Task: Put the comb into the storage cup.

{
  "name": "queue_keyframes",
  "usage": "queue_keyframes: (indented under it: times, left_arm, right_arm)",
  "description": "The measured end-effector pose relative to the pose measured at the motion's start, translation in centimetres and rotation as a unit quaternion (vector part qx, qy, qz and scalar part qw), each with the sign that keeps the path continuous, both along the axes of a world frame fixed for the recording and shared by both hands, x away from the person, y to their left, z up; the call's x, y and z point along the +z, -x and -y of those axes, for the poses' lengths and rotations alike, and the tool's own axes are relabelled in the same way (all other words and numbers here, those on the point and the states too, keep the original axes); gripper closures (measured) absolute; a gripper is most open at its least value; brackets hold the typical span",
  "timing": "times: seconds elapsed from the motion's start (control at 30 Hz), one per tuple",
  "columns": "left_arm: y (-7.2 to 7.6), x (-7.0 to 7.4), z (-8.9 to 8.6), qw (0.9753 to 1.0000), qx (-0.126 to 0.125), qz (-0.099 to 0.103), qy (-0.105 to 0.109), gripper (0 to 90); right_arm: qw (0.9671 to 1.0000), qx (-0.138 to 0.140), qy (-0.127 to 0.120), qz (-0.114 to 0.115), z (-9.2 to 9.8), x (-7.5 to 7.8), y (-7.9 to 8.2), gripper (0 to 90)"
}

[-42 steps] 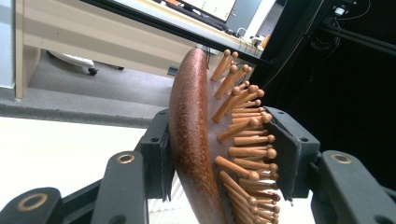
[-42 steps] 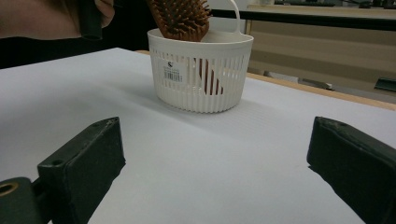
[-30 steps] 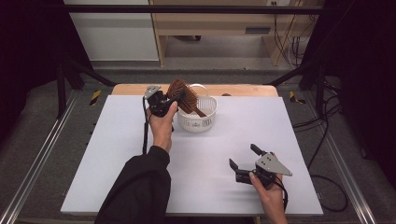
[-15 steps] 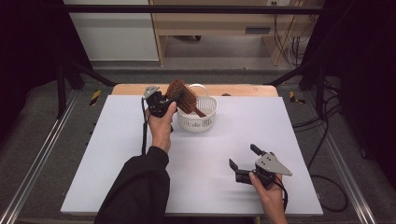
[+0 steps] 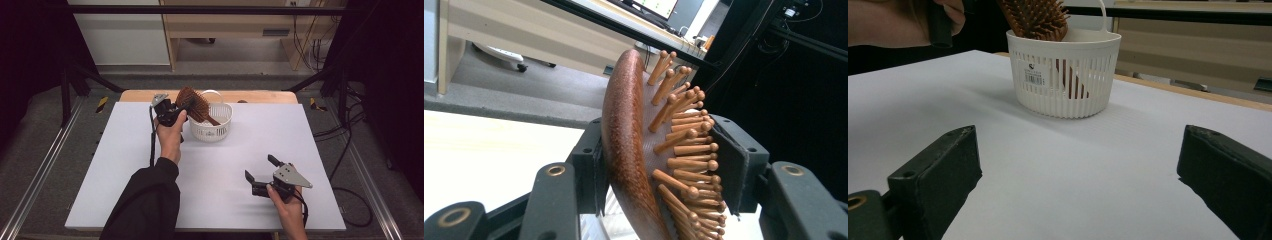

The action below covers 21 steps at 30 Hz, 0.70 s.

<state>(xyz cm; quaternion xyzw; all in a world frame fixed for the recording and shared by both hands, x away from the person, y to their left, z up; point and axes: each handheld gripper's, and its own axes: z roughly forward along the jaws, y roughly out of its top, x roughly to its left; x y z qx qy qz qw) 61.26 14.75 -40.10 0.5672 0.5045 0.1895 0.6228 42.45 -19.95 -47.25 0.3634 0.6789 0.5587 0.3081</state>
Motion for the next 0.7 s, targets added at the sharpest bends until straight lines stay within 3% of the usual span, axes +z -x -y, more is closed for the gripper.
queue_keyframes:
  times: [0.7]
  left_arm:
    - [-0.08,-0.36,-0.52,1.0,0.0,-0.007,0.002,45.2]
  right_arm:
    - [1.0,0.002,-0.001,-0.002,-0.1,-0.04,0.01,3.8]
